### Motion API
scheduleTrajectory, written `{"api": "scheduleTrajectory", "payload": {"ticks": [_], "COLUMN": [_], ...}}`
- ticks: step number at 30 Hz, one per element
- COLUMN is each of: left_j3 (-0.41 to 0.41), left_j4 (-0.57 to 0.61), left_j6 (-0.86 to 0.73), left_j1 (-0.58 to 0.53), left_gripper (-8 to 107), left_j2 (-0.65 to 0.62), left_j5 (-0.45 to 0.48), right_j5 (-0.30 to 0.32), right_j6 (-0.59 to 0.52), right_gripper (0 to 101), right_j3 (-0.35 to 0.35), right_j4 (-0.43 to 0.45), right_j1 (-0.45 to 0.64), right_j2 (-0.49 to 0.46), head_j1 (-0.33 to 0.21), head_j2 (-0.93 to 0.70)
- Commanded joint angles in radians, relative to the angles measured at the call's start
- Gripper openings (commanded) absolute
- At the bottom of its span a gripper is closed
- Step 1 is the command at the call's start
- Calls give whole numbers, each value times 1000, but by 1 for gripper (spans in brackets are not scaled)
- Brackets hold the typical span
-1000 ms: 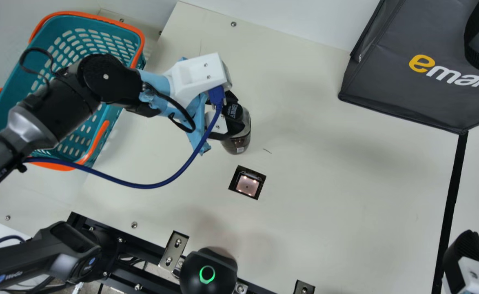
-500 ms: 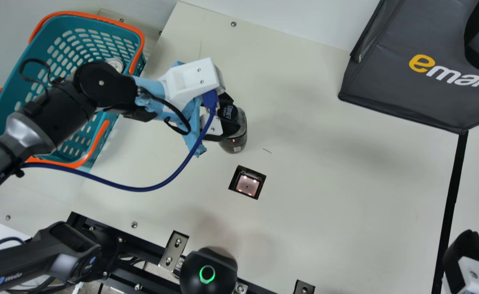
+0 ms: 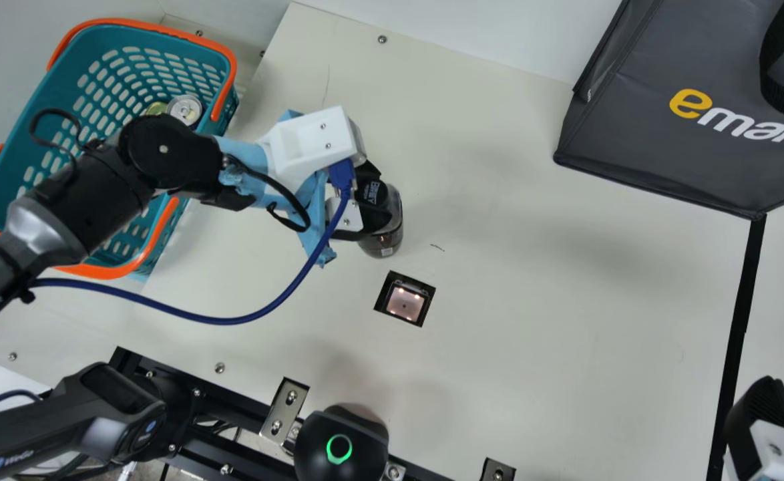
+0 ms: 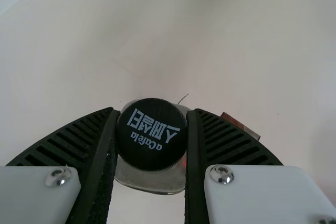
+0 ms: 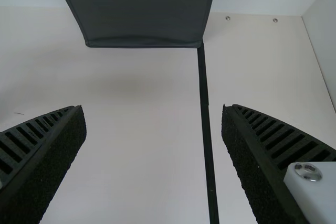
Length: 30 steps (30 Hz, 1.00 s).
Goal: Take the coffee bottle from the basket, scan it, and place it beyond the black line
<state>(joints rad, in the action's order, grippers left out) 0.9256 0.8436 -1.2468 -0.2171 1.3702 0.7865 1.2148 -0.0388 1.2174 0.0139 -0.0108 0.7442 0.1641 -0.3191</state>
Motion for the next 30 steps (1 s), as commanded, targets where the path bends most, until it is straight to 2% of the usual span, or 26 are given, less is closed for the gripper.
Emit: {"api": "scheduleTrajectory", "payload": {"ticks": [1,17,30], "left_j3": [-2,3,38], "left_j4": [-3,-26,-62], "left_j6": [3,36,107], "left_j1": [-2,-19,-3], "left_gripper": [37,90,90], "left_j2": [-1,-10,-46], "left_j5": [-1,-11,3], "right_j5": [0,-1,-1], "right_j6": [0,0,0], "right_gripper": [91,91,91], "right_j3": [0,0,0], "right_j4": [0,0,0], "right_j1": [0,0,0], "right_j2": [0,0,0], "head_j1": [-26,-26,-26], "head_j2": [-2,-2,-2]}}
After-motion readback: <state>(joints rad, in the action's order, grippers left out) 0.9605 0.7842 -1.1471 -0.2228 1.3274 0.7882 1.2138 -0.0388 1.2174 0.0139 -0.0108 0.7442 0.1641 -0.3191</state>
